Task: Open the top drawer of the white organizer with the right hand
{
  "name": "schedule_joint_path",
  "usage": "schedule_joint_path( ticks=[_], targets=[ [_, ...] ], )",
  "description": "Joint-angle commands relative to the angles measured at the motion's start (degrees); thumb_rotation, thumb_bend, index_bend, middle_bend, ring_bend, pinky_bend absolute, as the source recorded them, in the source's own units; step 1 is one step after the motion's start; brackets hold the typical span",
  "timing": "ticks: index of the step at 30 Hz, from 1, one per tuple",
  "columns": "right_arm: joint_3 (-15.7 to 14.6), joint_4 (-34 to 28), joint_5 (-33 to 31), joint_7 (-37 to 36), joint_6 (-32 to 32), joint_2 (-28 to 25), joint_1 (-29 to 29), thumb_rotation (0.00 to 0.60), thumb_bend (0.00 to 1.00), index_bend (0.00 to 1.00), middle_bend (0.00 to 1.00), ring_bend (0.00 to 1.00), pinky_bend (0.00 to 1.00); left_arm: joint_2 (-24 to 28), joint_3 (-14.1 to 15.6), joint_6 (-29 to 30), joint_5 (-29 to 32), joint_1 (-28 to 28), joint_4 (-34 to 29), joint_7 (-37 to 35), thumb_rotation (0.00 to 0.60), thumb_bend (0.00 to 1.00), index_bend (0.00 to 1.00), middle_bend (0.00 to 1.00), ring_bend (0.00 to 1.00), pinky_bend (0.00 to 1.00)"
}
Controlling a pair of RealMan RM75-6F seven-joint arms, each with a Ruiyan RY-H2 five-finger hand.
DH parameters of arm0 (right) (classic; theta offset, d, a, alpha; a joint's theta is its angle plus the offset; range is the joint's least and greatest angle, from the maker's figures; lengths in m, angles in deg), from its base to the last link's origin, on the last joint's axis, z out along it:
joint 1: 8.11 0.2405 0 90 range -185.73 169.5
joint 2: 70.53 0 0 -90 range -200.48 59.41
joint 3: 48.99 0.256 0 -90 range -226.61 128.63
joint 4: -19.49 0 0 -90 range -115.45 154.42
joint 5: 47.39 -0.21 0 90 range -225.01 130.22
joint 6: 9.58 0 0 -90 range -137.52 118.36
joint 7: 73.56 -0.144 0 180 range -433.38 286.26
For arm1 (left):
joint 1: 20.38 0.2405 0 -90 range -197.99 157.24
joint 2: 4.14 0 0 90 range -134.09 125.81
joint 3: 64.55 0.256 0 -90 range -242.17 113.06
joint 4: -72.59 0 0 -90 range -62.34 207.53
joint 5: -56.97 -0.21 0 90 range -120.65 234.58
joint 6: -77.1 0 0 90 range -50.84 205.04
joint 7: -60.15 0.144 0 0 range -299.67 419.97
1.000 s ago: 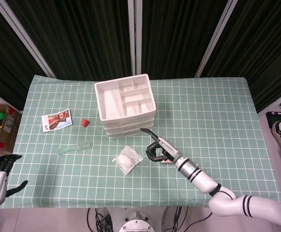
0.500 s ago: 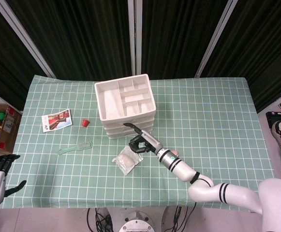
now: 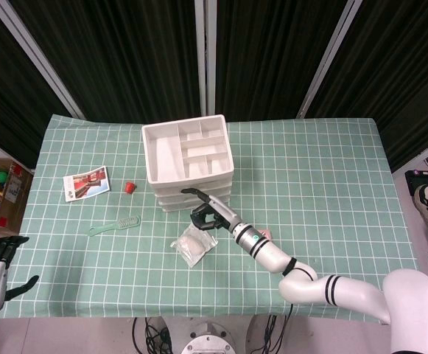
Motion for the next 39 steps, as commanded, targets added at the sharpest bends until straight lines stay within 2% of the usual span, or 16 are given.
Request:
schedule_joint_path(
  ticks=[1,8,18,20,21,22,25,29,33,36,39],
  targets=[
    [0.1,0.2,-0.1,0.2,-0.1,0.0,0.2,0.600,0.50,0.21,0.78,0.68,0.66,0.1,0.0,0.0,0.0,0.0,0.0,0.0,0.600,0.02,0.25,0.23,0.19,0.21],
    [-0.7,-1.0,0.5,0.6,0.3,-0.8,-0.5,0.600,0.50,0.27,0.79,0.69,0.66,0.2,0.1,-0.2,-0.1,0.0,-0.1,0.1,0.600,0.02,0.25,0.23,0.19,0.21],
    [-4.8,-7.0,4.7,1.4,4.4,-4.5,-4.3,0.600,0.50,0.27,0.78,0.68,0.66,0.0,-0.1,-0.6,-0.2,-0.4,0.3,-0.2,0.600,0.02,0.25,0.23,0.19,0.21],
    [-5.9,-8.2,5.8,2.4,5.1,-5.6,-4.9,0.600,0.50,0.24,0.78,0.68,0.66,0.0,-0.1,-0.6,-0.2,-0.4,0.4,-0.3,0.600,0.02,0.25,0.23,0.19,0.21],
    [-6.5,-8.7,6.1,3.1,5.2,-6.2,-5.1,0.600,0.49,0.19,0.78,0.68,0.66,0.0,-0.1,-0.6,-0.3,-0.4,0.4,-0.3,0.600,0.02,0.25,0.23,0.19,0.21],
    [-7.1,-9.7,6.6,4.6,5.2,-7.3,-5.2,0.600,0.48,0.13,0.77,0.68,0.66,-0.1,-0.1,-0.6,-0.3,-0.5,0.4,-0.3,0.600,0.02,0.25,0.23,0.19,0.21],
    [-8.3,-12.1,7.3,8.8,5.7,-10.0,-5.6,0.600,0.48,0.03,0.77,0.68,0.66,-0.1,-0.1,-0.5,-0.4,-0.4,0.6,-0.4,0.600,0.02,0.25,0.23,0.19,0.21],
    [-9.4,-19.3,9.3,16.2,8.0,-16.3,-6.7,0.600,0.48,0.02,0.77,0.68,0.66,-0.3,-0.1,-0.5,-0.1,-0.2,0.9,-0.8,0.600,0.02,0.25,0.23,0.19,0.21],
    [-9.0,-24.9,10.2,22.9,11.0,-21.1,-7.6,0.600,0.48,0.02,0.77,0.68,0.66,-0.4,-0.1,-0.8,-0.1,-0.4,0.9,-0.7,0.600,0.02,0.25,0.23,0.19,0.21],
    [-7.7,-27.8,8.0,27.9,11.8,-23.4,-7.5,0.600,0.48,0.02,0.78,0.68,0.67,-0.5,-0.2,-0.9,-0.2,-0.7,0.8,-0.6,0.600,0.02,0.25,0.23,0.19,0.21],
    [-6.1,-28.8,3.0,32.4,10.1,-24.8,-6.2,0.600,0.48,0.02,0.79,0.68,0.67,-0.4,-0.3,-1.1,-0.3,-0.8,0.7,-0.5,0.600,0.02,0.25,0.23,0.19,0.21]
  ],
)
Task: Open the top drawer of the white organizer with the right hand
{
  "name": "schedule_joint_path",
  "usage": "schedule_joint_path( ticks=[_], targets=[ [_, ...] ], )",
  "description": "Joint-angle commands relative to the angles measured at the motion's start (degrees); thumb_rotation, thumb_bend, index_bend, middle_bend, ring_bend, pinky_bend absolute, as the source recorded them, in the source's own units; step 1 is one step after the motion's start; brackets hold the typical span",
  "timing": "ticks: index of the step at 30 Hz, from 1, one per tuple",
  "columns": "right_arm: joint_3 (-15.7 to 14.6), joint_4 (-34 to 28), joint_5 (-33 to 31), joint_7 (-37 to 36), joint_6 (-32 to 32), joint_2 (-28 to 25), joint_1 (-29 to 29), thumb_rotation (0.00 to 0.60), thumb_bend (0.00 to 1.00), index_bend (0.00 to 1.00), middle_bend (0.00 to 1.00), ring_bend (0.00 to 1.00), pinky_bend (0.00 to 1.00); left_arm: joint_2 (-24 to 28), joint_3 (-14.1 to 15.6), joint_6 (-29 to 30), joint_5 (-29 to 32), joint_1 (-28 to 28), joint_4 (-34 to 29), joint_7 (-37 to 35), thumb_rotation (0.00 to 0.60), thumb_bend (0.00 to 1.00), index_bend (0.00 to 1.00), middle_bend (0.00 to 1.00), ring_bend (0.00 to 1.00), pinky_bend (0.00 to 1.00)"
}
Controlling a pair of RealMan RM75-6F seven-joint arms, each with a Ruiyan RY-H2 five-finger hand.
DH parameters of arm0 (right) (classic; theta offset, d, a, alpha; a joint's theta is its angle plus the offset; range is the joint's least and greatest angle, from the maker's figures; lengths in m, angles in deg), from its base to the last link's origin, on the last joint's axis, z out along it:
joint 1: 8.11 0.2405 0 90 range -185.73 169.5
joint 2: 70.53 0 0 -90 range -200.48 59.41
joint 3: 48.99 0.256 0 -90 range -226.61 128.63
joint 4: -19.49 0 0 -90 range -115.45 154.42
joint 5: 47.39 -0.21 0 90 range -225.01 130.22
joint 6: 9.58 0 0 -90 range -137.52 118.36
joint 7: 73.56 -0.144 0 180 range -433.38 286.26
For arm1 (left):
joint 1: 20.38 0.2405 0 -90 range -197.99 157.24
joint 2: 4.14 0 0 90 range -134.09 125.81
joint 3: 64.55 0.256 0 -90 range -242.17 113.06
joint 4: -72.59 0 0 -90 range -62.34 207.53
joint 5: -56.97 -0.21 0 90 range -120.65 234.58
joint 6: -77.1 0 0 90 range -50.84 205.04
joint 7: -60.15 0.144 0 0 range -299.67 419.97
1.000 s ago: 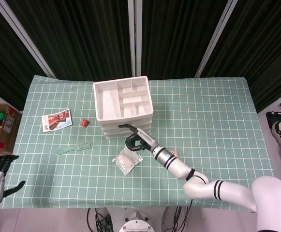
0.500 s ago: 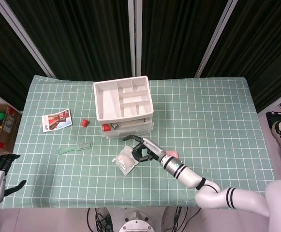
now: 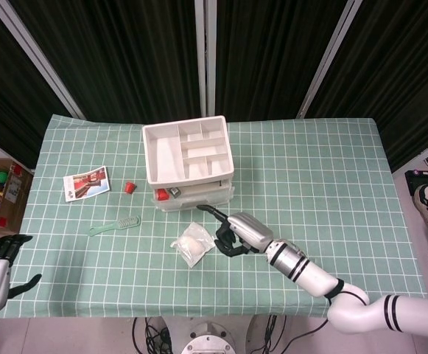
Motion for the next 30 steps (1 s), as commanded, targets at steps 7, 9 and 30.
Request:
schedule_joint_path(
  ticks=[7,9,30],
  targets=[
    [3.9,0.4,-18.1,13.5,-5.8,-2.3,6.1,0.600,0.48,0.03,0.79,0.68,0.68,0.1,0.0,0.1,0.2,0.1,-0.2,0.2,0.600,0.02,0.25,0.23,0.19,0.21],
    [4.0,1.4,-21.0,15.3,-6.9,-1.9,7.5,0.600,0.48,0.03,0.79,0.68,0.68,0.1,0.1,0.0,0.3,0.2,-0.2,0.2,0.600,0.02,0.25,0.23,0.19,0.21],
    [0.6,-4.6,-25.7,21.0,-7.8,-6.2,8.4,0.600,0.48,0.25,0.82,0.71,0.73,-0.5,0.1,-0.3,0.5,0.1,0.8,-0.6,0.600,0.02,0.25,0.23,0.19,0.21]
  ],
)
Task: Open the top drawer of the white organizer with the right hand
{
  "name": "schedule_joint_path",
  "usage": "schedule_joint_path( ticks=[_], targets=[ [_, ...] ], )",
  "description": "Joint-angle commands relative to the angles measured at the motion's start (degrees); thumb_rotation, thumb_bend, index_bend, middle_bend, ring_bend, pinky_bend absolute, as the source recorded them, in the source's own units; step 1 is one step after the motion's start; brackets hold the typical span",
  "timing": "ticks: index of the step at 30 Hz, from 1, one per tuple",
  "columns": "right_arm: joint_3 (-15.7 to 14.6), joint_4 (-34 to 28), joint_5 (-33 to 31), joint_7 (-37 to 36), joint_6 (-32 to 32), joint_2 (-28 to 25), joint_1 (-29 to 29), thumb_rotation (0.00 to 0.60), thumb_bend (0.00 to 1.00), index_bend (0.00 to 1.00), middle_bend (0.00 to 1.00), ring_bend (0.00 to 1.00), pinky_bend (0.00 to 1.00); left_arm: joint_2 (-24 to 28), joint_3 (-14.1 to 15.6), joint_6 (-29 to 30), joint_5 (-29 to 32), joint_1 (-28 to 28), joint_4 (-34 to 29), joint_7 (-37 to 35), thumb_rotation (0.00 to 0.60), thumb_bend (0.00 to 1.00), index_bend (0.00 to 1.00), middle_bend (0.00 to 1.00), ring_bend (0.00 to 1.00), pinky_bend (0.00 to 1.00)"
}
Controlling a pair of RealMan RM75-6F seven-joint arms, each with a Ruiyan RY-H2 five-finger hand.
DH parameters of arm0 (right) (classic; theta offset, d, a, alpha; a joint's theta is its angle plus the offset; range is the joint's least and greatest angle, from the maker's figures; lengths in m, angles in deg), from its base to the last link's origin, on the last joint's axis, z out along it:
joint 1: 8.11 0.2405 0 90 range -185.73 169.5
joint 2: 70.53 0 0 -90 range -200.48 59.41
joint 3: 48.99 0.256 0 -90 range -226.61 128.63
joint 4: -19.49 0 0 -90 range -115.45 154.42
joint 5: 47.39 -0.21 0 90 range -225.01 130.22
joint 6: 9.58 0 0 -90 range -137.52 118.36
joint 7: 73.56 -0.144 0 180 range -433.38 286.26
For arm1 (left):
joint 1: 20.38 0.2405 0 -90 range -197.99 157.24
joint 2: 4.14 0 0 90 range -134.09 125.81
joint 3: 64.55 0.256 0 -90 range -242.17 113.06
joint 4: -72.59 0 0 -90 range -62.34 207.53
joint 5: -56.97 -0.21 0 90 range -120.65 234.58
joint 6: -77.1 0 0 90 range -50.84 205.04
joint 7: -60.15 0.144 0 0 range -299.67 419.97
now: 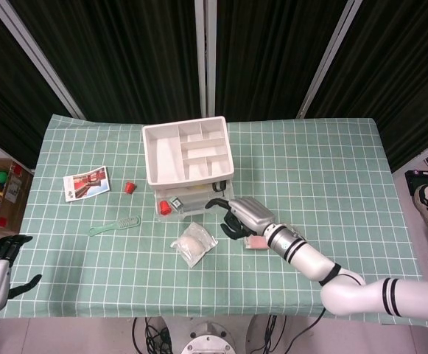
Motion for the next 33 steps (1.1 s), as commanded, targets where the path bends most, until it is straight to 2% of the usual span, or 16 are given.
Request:
schedule_joint_path(
  ticks=[1,10,28,30,33],
  targets=[
    [-1.0,-1.8,1.7,-0.2,-0.1,-1.3,-1.0,0.600,0.48,0.25,0.82,0.71,0.73,0.0,0.0,-0.1,0.1,0.0,0.0,0.0,0.600,0.02,0.25,0.23,0.19,0.21],
    [-2.5,-5.1,7.0,-1.5,0.1,-3.3,-3.3,0.600,0.48,0.25,0.82,0.71,0.73,-0.3,0.0,-0.2,0.0,-0.2,0.4,-0.1,0.600,0.02,0.25,0.23,0.19,0.21],
    [-3.7,-6.2,10.9,-2.7,0.6,-4.8,-4.9,0.600,0.48,0.25,0.82,0.71,0.73,-0.4,0.0,-0.5,0.0,-0.5,0.5,-0.1,0.600,0.02,0.25,0.23,0.19,0.21],
    [-3.7,-6.3,11.3,-2.6,0.7,-5.1,-5.1,0.600,0.48,0.23,0.82,0.71,0.73,-0.4,-0.1,-0.5,0.0,-0.5,0.4,-0.1,0.600,0.02,0.25,0.23,0.19,0.21],
    [-3.8,-7.0,12.8,-2.6,1.7,-5.8,-5.7,0.600,0.44,0.10,0.82,0.71,0.73,-0.3,0.0,-0.6,-0.1,-0.6,0.3,0.0,0.600,0.02,0.25,0.23,0.19,0.21]
  ],
)
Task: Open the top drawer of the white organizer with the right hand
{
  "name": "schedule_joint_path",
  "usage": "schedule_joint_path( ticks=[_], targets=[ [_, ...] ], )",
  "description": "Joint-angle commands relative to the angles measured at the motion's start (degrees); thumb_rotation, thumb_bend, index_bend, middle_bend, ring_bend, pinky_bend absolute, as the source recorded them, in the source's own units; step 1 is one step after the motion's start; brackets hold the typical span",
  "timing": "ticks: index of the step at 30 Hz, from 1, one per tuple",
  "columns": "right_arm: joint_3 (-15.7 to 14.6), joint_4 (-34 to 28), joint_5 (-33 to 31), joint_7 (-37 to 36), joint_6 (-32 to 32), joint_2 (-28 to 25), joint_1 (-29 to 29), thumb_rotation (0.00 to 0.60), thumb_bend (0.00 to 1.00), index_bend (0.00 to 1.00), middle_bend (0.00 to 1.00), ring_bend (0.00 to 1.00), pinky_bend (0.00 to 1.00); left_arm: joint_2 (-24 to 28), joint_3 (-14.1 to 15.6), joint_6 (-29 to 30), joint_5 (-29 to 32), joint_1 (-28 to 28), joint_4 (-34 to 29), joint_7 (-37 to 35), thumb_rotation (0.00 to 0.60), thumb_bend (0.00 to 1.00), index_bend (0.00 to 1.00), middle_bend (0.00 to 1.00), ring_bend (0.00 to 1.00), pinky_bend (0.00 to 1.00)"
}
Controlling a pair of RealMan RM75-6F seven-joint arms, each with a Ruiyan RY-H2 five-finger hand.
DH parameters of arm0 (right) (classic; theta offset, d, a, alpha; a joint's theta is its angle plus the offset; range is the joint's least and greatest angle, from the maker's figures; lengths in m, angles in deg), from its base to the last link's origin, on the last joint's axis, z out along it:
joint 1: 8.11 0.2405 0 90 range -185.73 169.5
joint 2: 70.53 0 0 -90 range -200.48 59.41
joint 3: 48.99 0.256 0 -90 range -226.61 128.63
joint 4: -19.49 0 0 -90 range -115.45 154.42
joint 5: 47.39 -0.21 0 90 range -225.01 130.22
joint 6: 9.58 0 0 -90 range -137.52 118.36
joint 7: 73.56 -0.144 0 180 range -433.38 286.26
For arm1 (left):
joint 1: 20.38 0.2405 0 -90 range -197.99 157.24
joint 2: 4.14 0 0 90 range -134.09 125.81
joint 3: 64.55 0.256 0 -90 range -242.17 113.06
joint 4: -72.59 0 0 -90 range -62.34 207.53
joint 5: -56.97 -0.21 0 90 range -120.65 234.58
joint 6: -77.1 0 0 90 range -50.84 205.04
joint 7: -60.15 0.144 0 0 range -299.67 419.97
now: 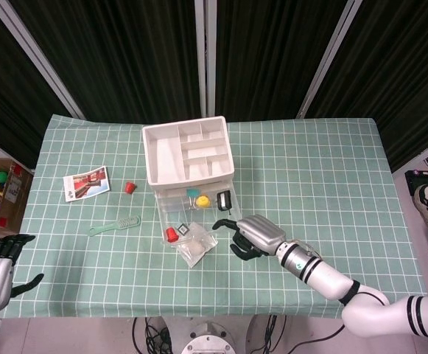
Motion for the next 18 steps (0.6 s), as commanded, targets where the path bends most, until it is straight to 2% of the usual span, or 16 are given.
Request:
schedule_joint_path(
  ticks=[1,2,4,7,10,12,15,18],
  targets=[
    [-0.1,-1.1,1.9,-0.1,1.2,-1.0,-0.9,0.600,0.40,0.05,0.82,0.71,0.73,0.0,0.0,0.0,0.0,0.0,0.0,0.0,0.600,0.02,0.25,0.23,0.19,0.21],
    [-0.1,-1.7,2.7,-0.2,1.5,-1.6,-1.1,0.600,0.35,0.01,0.82,0.71,0.73,0.0,0.0,0.0,0.0,0.0,-0.1,0.1,0.600,0.02,0.25,0.23,0.19,0.21],
    [-0.1,-3.4,4.4,0.0,2.0,-3.6,-1.7,0.600,0.32,0.00,0.82,0.71,0.73,0.1,0.0,0.0,0.1,0.1,-0.1,0.2,0.600,0.02,0.25,0.23,0.19,0.21],
    [0.2,-6.3,6.5,0.4,2.4,-7.2,-2.0,0.600,0.32,0.00,0.81,0.71,0.73,-0.1,0.0,0.2,0.1,0.1,-0.2,0.2,0.600,0.02,0.25,0.23,0.19,0.21],
    [2.0,-9.4,6.9,0.9,2.5,-11.3,-1.4,0.600,0.32,0.01,0.82,0.71,0.73,-0.3,-0.1,0.1,0.0,-0.1,-0.1,0.2,0.600,0.02,0.25,0.23,0.19,0.21],
    [3.7,-10.3,6.1,1.4,2.4,-12.5,-0.3,0.600,0.32,0.07,0.84,0.74,0.76,-0.4,-0.2,0.2,-0.2,-0.2,-0.1,0.2,0.600,0.02,0.25,0.23,0.19,0.21],
    [6.3,-9.5,2.6,4.3,1.9,-12.1,3.0,0.600,0.31,0.22,0.89,0.80,0.83,-0.3,-0.2,0.5,-0.4,-0.2,-0.1,0.3,0.600,0.02,0.25,0.23,0.19,0.20],
    [7.7,-7.0,-3.9,9.5,0.9,-9.2,7.8,0.600,0.23,0.34,0.93,0.87,0.90,-0.2,-0.1,0.9,-0.4,0.2,-0.3,0.3,0.600,0.02,0.25,0.23,0.19,0.21]
  ],
)
